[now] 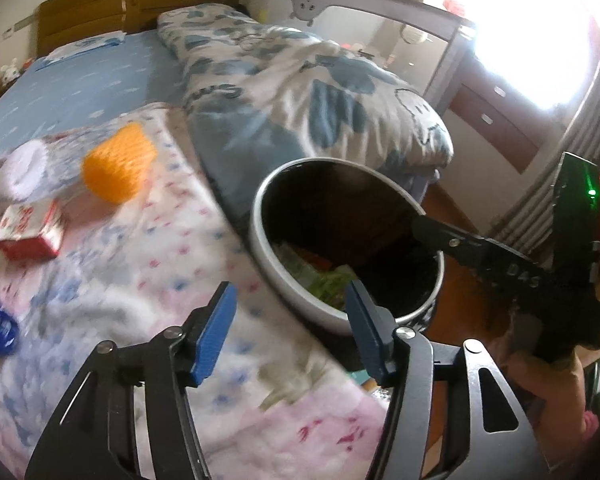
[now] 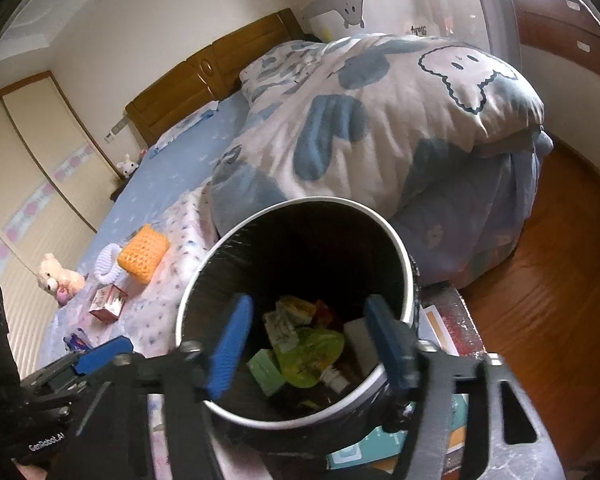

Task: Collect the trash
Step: 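Move both open tools back to the blue bag and orange foam net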

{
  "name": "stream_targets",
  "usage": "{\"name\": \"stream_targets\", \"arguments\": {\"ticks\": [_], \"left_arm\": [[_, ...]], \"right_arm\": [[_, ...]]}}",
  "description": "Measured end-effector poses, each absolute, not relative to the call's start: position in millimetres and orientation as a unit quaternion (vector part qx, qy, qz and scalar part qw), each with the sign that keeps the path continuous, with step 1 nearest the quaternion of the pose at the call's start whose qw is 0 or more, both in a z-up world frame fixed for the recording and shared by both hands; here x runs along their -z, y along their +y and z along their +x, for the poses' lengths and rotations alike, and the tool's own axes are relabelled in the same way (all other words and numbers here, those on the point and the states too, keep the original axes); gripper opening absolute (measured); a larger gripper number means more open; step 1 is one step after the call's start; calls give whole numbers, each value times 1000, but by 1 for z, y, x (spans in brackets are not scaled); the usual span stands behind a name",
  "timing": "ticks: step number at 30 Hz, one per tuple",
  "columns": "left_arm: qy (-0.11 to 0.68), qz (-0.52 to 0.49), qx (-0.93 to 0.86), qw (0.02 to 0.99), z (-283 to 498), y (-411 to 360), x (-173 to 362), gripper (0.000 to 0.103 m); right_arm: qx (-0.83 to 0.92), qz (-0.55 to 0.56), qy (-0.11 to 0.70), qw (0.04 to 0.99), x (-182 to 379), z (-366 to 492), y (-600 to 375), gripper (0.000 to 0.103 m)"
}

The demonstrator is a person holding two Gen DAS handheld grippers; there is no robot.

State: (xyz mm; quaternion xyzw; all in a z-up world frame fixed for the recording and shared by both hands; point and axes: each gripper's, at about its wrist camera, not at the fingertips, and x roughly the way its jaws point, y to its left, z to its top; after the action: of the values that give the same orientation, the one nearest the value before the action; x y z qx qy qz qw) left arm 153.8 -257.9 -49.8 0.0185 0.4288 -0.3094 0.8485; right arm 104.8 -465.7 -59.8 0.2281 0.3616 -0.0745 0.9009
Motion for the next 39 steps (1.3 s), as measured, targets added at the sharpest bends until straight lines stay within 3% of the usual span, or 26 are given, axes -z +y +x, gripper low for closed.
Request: {"name": "stream_targets", "arguments": {"ticks": [2, 7, 39], "left_arm": [[431, 12, 299, 851, 151, -244, 52, 60], [443, -6, 275, 853, 148, -212, 61, 62], [457, -108, 108, 876, 159, -38, 84, 68]], "right_arm": [[70, 228, 357, 903, 58, 102, -459, 80], [56, 228, 352, 906, 54, 98, -440, 88], [-63, 178, 380, 905, 62, 135, -288, 91]]}}
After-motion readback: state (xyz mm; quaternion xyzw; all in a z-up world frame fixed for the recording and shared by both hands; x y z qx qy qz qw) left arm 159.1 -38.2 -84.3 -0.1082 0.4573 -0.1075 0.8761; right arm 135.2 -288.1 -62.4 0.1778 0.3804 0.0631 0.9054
